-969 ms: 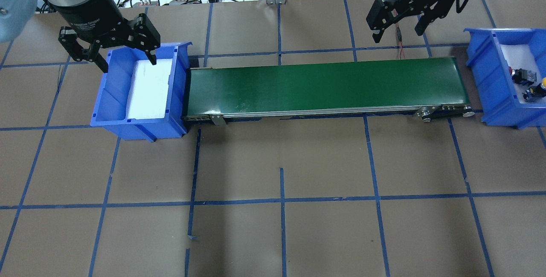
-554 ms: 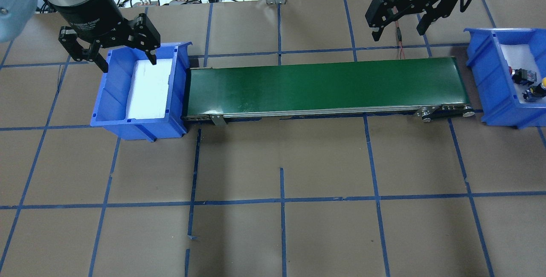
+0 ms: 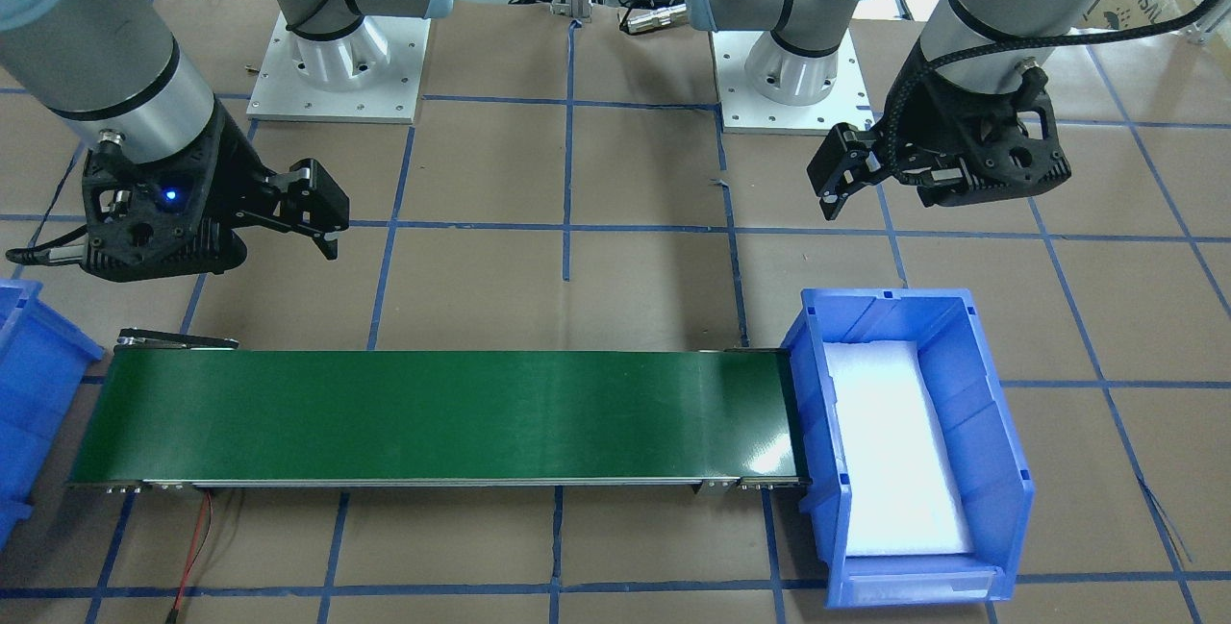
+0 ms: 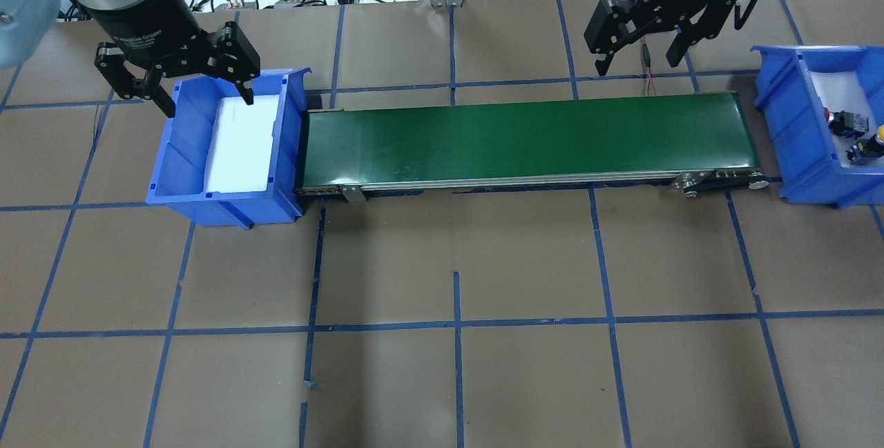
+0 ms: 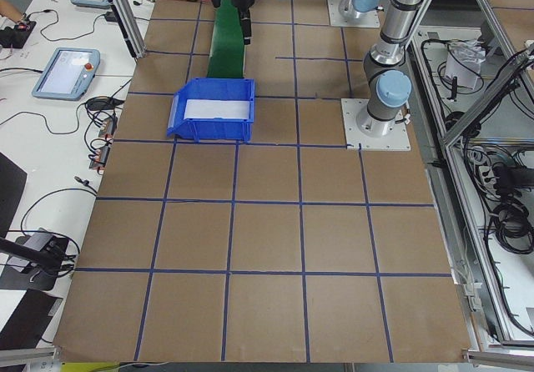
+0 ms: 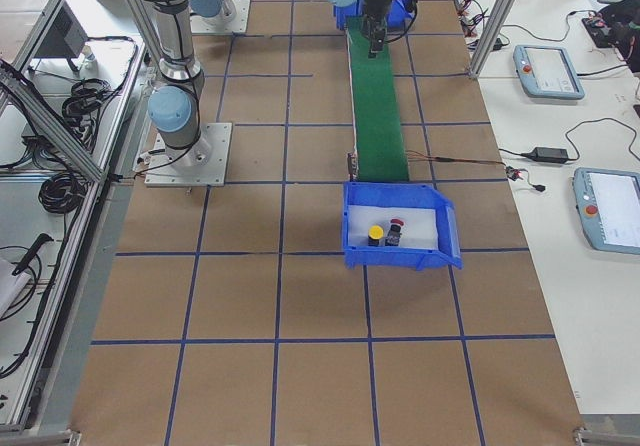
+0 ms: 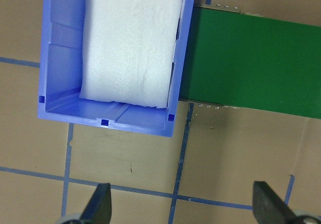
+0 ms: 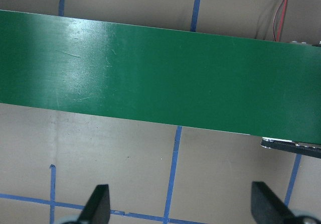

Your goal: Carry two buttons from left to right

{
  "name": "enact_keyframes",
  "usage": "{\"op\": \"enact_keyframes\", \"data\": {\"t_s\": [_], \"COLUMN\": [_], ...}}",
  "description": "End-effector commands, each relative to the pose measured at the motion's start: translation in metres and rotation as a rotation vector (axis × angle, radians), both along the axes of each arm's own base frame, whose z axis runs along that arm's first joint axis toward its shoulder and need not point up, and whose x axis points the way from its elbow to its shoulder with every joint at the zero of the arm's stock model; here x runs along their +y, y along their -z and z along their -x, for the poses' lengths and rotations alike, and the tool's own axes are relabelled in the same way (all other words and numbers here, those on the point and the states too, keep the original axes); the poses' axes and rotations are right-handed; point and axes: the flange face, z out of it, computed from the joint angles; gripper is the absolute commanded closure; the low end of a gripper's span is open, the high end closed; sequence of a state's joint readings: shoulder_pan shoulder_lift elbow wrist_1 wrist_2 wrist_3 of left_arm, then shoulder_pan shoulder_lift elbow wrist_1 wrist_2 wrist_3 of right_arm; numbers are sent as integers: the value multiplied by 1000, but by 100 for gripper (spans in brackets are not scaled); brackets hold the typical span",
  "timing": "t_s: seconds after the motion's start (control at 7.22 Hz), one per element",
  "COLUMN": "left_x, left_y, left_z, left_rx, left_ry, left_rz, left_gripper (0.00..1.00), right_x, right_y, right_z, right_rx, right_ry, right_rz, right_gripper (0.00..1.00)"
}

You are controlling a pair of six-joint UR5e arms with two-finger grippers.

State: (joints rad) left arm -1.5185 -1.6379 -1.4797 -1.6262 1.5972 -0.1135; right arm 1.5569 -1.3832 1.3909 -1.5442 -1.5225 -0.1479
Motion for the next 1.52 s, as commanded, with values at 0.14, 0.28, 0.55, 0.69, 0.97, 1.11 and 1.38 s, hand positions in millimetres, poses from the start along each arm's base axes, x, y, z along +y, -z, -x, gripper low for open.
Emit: {"op": "enact_keyframes", "data": {"t_s": [0.14, 0.28, 0.55, 0.69, 0.97, 1.11, 1.38], "left_x": [-2, -3, 2, 4, 4, 0, -1], "left_y": [4, 5, 2, 1, 1, 5, 7], "left_z": [2, 5, 13, 13, 13, 12, 10], "left_rx": [1, 1, 1, 3, 1, 1, -2], "left_ry": [11, 17, 37, 87, 114, 111, 108], "left_rz": [-7, -10, -6, -7, -8, -14, -17], "left_gripper": [0, 0, 0, 0, 0, 0, 0], "right_x": [0, 0, 0, -1, -1, 0, 1], "right_y": [2, 1, 1, 0, -5, -4, -7], "right_z": [0, 1, 4, 6, 4, 4, 2], "right_rx": [4, 6, 4, 4, 1, -1, -2], "right_ry": [17, 16, 16, 13, 11, 10, 13], "right_rz": [-5, -2, -5, 2, 15, 8, 18], "right_gripper": [0, 0, 0, 0, 0, 0, 0]}}
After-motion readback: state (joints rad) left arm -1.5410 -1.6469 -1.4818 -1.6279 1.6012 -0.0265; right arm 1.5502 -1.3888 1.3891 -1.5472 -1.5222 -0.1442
